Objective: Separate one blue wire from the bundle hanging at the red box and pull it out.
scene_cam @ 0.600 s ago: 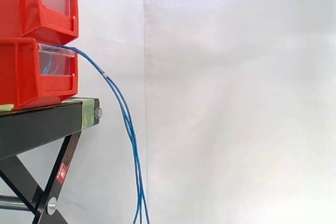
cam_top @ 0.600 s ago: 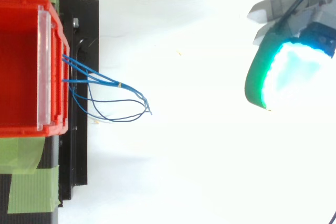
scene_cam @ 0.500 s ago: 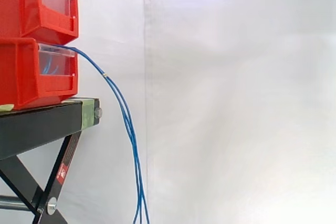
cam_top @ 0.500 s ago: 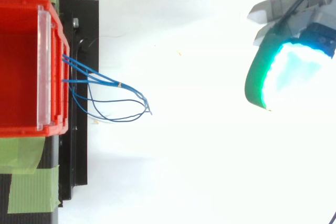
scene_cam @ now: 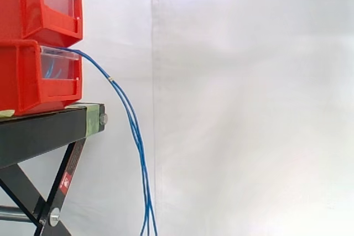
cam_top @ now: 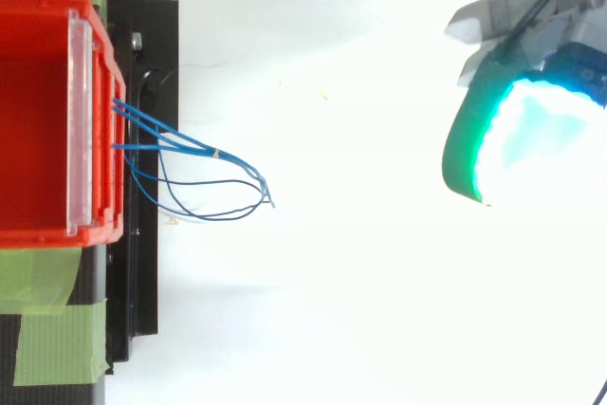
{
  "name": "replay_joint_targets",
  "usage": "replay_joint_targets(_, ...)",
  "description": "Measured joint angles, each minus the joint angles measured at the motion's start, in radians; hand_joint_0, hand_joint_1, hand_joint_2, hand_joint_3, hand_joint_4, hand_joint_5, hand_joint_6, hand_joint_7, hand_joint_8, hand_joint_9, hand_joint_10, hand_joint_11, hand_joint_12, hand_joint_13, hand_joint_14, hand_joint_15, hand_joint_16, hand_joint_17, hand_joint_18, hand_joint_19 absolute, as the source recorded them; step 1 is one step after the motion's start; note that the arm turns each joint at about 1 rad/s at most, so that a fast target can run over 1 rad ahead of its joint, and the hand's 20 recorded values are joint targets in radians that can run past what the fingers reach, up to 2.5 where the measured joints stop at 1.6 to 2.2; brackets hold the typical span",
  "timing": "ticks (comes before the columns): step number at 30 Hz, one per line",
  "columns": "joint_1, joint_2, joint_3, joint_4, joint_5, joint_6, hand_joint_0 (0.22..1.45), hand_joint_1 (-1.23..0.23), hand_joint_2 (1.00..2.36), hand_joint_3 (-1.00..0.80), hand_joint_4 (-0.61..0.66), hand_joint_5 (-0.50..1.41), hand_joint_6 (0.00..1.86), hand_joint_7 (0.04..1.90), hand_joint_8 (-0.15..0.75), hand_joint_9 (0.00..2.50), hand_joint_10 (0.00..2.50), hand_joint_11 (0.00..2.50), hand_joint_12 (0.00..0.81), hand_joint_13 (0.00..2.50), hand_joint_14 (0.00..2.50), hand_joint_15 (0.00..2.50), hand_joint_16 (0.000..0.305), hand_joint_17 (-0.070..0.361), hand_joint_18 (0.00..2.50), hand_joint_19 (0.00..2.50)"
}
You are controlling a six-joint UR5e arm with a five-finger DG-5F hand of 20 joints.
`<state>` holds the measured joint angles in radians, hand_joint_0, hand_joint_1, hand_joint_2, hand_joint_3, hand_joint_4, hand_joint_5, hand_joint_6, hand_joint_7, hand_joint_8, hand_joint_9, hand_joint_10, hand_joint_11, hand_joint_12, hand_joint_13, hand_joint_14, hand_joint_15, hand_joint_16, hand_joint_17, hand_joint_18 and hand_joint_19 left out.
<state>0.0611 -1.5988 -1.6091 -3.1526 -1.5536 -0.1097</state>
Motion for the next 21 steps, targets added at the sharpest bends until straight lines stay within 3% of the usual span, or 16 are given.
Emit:
replay_joint_targets(15,0.002,-0.001,-0.003,0.019,0.005,-0.055,0.50,-0.66,1.00,-0.50,0.27,-0.23,0.50,0.79,0.296,0.24,0.01,0.21,0.355,0.00,0.00,0.12,0.059,0.134,0.00,0.30)
replay_joint_targets(21,0.005,-0.001,-0.045,0.020,0.018,-0.106,0.52,-0.70,1.00,-0.50,0.28,-0.22,0.50,0.83,0.292,0.24,0.01,0.21,0.348,0.00,0.00,0.12,0.058,0.131,0.00,0.30)
